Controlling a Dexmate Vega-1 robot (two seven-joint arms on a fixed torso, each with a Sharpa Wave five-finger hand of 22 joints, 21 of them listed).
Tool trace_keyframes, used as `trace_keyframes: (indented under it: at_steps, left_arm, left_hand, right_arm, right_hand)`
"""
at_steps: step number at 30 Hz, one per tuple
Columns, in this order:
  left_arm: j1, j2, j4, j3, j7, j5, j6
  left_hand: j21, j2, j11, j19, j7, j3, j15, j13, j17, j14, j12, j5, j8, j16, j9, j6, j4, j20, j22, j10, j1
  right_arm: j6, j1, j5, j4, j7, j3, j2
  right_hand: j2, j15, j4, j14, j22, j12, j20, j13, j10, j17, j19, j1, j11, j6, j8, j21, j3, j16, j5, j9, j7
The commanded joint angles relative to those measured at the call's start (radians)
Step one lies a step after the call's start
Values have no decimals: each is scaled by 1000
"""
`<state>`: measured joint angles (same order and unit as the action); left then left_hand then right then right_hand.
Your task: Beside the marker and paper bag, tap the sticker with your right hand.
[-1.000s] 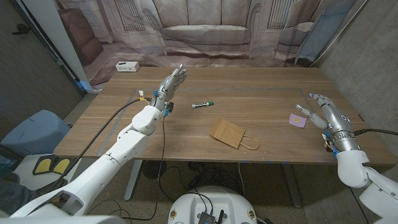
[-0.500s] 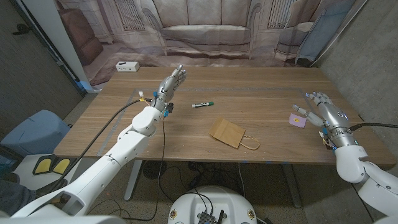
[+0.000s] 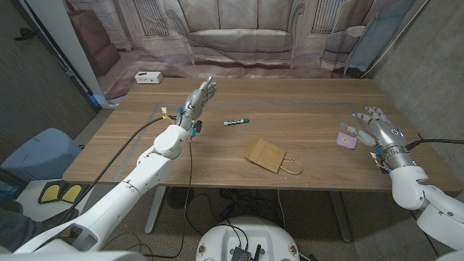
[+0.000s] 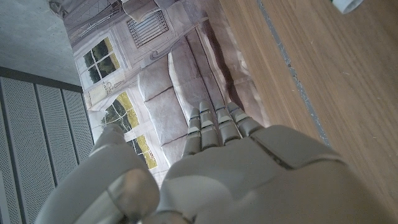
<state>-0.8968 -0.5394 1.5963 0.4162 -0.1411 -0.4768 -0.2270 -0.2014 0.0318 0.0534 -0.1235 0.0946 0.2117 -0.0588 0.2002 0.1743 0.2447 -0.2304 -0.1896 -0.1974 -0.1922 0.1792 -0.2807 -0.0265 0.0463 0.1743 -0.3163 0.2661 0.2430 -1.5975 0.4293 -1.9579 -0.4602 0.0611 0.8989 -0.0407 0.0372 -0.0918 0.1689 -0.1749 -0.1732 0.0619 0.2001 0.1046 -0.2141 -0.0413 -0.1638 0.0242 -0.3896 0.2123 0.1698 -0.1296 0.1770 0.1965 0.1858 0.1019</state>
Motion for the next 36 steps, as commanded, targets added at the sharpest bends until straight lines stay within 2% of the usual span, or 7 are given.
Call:
trace_keyframes:
  at_steps: [1,5,11,14,17,20,36]
  left_arm:
    - [-3,-2,0,-3,2,-3,0]
    - [-3,-4,1,-3,3,-3,-1]
    - [1,-3,-1,-2,4,-3,1]
    - [2,-2,-2,-1,4,-2,1]
    - [2,-1,-3,-1,3,-2,0]
    - [2,1,-5,0,4,-3,-1]
    - [-2,-7,16,-5,-9,5,8]
  left_hand:
    - [4,7,1,0,-2,-1,-2,0,5,13,3,3,3,0,2,-7,-5,4,4,-12,8]
    - [4,7,-1,0,-2,-1,-2,0,5,13,3,3,2,0,2,-10,-5,4,4,-12,8]
    - [4,7,-2,0,-3,-1,-2,0,5,15,3,3,3,0,2,-10,-6,4,4,-13,8]
    - [4,7,-1,1,-3,-1,-3,0,5,15,4,3,3,0,2,-11,-7,4,4,-13,7]
    - [4,8,-1,1,-3,-1,-2,0,5,15,4,4,3,0,2,-12,-7,3,4,-13,7]
    - [4,8,-1,1,-4,-1,-1,0,5,16,4,4,3,0,2,-11,-8,4,4,-14,7]
    - [4,9,-3,2,-1,-2,-3,0,5,15,6,4,3,1,2,-14,-10,6,4,-13,6]
  right_arm:
    - [133,13,-20,-48,89,-27,48]
    - [164,20,-26,-55,99,-39,60]
    - [200,29,-36,-64,113,-55,83]
    - [213,32,-49,-69,128,-59,96]
    - [226,35,-59,-73,138,-63,109]
    - [239,39,-70,-76,144,-68,118]
    - [272,87,-108,-57,155,-138,173]
  right_hand:
    - [-4,0,7,187,-4,-1,2,0,110,-4,-119,28,-17,14,-17,1,9,2,0,3,1]
    - [-5,0,9,215,-5,-3,13,0,148,-6,-172,36,-18,25,-21,-1,12,5,1,4,-1]
    - [-7,0,10,232,-5,-6,18,1,165,-6,-212,40,-20,19,-18,-2,12,6,2,4,1]
    - [-9,1,13,244,-6,-8,12,1,178,-7,-250,46,-19,13,-16,-4,13,8,2,4,0]
    - [-15,0,21,252,-6,-12,-2,1,180,-10,-266,58,-21,-8,-8,0,15,12,2,4,0]
    - [-17,0,26,255,-6,-14,-1,0,182,-12,-288,67,-22,-12,-8,-1,17,15,2,5,3]
    - [-16,2,34,270,-6,-14,-1,0,201,-14,-322,83,-21,12,-19,4,22,17,3,5,-2]
